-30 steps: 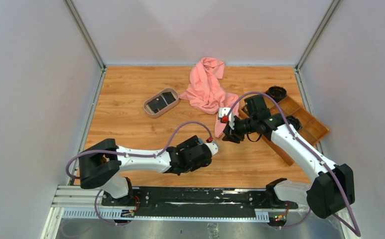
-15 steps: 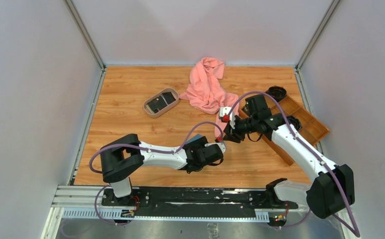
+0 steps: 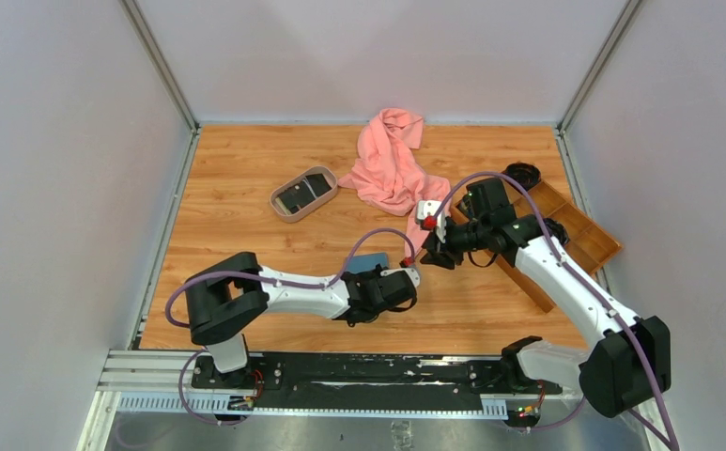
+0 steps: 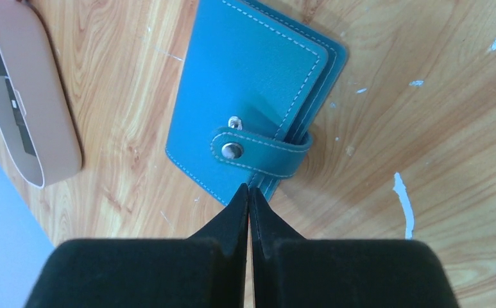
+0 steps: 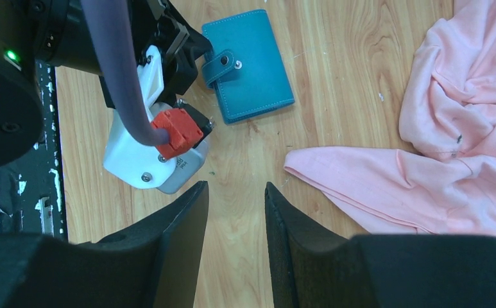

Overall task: Put the credit cards into the card holder
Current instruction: Open the card holder at the center of the board.

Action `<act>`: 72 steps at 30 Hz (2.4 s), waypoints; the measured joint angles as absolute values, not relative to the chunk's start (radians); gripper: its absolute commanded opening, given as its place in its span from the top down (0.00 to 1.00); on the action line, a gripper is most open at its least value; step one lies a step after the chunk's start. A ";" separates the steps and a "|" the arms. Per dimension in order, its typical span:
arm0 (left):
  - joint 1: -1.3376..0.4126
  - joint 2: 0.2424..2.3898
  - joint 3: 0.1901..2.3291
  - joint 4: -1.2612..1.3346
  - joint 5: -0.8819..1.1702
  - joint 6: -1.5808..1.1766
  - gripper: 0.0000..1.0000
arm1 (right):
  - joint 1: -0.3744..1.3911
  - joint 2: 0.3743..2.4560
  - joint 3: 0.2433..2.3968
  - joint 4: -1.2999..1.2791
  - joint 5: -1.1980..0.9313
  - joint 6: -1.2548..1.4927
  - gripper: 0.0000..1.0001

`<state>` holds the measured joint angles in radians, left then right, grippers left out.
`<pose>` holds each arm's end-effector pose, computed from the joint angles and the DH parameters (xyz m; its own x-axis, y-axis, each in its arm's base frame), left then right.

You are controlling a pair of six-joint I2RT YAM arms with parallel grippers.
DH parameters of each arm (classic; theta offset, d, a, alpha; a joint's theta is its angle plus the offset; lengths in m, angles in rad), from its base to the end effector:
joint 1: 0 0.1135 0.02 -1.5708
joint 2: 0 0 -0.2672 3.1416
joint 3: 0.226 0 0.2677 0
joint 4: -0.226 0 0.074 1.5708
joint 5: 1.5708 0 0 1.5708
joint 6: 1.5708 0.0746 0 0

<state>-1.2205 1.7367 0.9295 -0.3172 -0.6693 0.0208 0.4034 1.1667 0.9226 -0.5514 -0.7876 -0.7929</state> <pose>0.1619 -0.3082 0.1105 -0.2961 0.8579 -0.4200 0.6510 0.5030 0.5685 0.2287 0.1551 0.2639 0.0613 -0.5203 -0.8518 -0.9825 0.1190 -0.1434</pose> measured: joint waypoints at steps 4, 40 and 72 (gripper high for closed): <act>-1.219 1.693 0.915 -0.315 -0.664 0.012 1.00 | 0.403 1.167 0.923 -0.551 -0.805 -0.788 0.57; -0.847 1.520 0.712 0.051 0.015 -0.312 0.67 | 0.403 1.463 0.974 -0.551 -0.977 -0.602 0.49; -0.900 1.582 0.516 0.706 0.060 -1.132 1.00 | 0.416 1.587 0.984 -0.463 -0.978 -0.484 0.45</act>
<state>-0.9001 1.5818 0.5159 0.7055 0.0597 -1.1316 0.4164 1.5867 0.9844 -0.4633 -0.9779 -0.4839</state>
